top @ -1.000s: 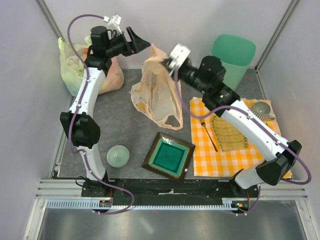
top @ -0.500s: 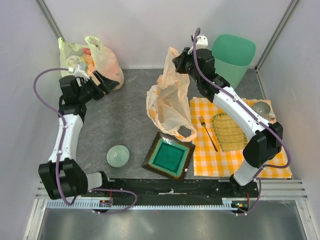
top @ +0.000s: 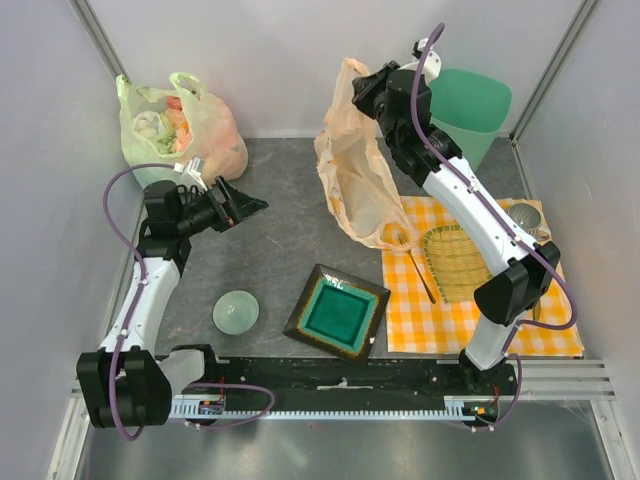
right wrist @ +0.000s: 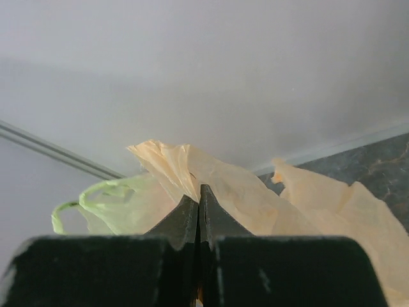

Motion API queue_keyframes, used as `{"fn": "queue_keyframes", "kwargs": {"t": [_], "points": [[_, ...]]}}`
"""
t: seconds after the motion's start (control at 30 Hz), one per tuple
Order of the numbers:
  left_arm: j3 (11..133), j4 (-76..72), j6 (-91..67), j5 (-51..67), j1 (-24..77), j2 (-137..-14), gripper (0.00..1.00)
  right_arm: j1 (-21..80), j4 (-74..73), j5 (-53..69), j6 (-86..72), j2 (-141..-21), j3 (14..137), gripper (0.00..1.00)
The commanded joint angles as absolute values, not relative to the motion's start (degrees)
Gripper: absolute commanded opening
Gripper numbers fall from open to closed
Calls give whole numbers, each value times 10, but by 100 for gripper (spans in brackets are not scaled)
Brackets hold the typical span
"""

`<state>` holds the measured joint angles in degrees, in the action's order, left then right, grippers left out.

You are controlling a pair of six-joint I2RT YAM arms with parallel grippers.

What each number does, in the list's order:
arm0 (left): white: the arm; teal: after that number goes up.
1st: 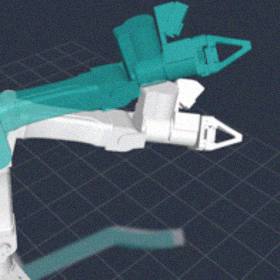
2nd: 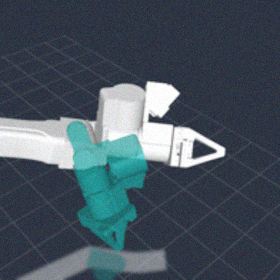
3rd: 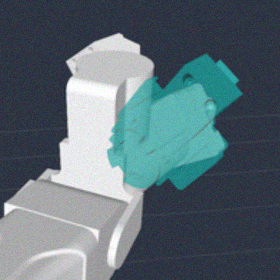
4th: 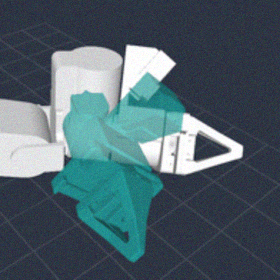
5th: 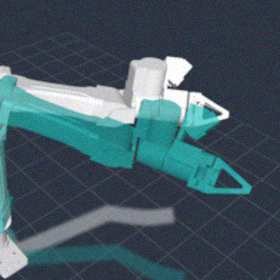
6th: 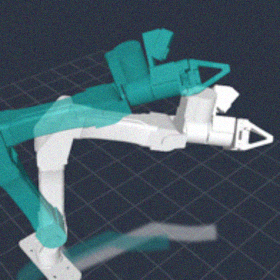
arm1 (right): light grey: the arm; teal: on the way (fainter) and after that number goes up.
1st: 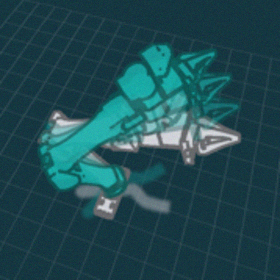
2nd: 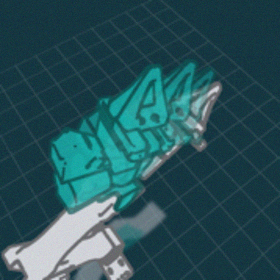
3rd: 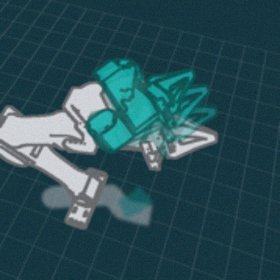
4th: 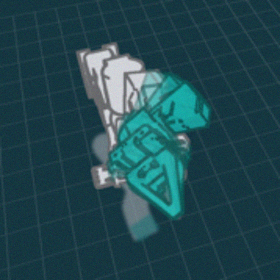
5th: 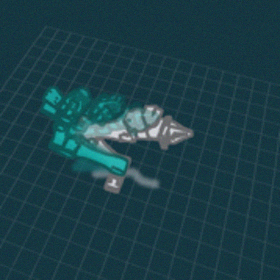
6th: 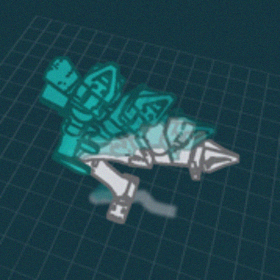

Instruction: Put the trash bags into the trash bin

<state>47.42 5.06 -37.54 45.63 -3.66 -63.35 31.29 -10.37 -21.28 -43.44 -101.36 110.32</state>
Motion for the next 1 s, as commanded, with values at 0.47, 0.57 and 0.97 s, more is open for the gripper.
{"fn": "queue_keyframes", "kwargs": {"t": [0.47, 0.57, 0.97], "points": [[435, -265, -440, 419, 60, -736, 99, 312, -26, -224, -507, -1054, 1201, 0], [454, -289, -452, 396, 56, -779, 99, 313, -14, -201, -507, -1045, 1182, 0], [471, -276, -459, 479, -75, -785, 97, 311, 70, -93, -458, -984, 1062, 0]]}}
